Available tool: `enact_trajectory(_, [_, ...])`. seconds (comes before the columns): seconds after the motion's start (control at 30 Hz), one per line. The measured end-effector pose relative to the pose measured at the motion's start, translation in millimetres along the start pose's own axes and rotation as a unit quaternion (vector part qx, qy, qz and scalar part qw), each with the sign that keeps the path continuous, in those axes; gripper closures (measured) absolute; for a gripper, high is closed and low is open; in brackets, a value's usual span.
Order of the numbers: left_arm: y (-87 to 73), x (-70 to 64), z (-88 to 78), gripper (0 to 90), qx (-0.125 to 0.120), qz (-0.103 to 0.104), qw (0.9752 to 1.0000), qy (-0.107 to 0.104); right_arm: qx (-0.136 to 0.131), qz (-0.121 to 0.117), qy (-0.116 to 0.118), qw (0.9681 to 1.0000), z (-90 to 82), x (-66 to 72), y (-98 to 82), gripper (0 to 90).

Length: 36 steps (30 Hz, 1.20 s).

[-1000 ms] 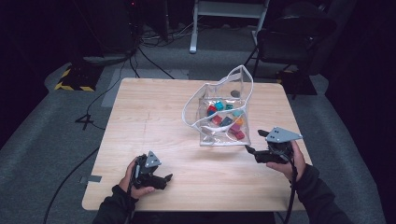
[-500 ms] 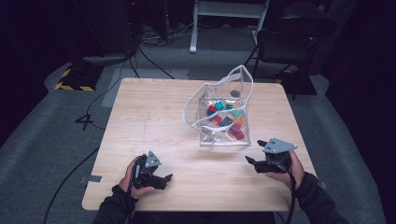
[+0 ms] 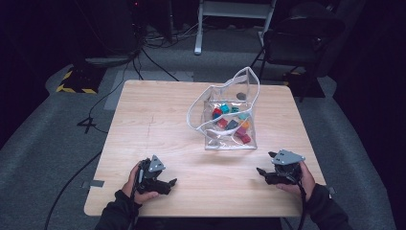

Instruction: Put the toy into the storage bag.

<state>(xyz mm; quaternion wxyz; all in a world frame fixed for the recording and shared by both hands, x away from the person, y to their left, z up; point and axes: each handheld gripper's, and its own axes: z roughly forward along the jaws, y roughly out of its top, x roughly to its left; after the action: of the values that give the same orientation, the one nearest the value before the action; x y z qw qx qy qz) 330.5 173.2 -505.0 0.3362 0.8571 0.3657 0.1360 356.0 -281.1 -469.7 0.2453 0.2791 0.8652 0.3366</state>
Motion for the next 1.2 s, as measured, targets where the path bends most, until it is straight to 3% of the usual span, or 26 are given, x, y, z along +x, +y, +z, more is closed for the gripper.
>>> enact_trajectory(0.17, [0.0,-0.1,-0.1,9.5,0.001,0.000,1.0000,0.000,0.014,-0.003,-0.007,0.9999,-1.3,-1.1,-12.1,23.9])
enact_trajectory(0.57, [0.1,-0.2,0.1,9.1,0.001,-0.005,1.0000,0.003,0.023,0.033,-0.012,0.9991,-7.9,-8.0,-41.0,24.2])
enact_trajectory(0.87, [0.1,-0.2,0.1,9.1,0.001,-0.004,1.0000,0.003,0.014,0.084,0.001,0.9964,-13.1,-12.7,-58.9,23.9])
enact_trajectory(1.0, [0.0,-0.2,0.1,9.1,0.001,-0.005,1.0000,0.003,0.002,0.126,0.012,0.9920,-14.1,-17.1,-68.3,21.7])
enact_trajectory(1.07, [0.1,-0.2,0.1,9.1,0.001,-0.005,1.0000,0.003,0.005,0.136,0.017,0.9906,-14.1,-20.0,-69.7,20.1])
enact_trajectory(1.2, [0.0,-0.1,0.0,9.1,0.001,-0.004,1.0000,0.004,0.005,0.135,0.018,0.9906,-13.8,-20.3,-69.8,19.9])
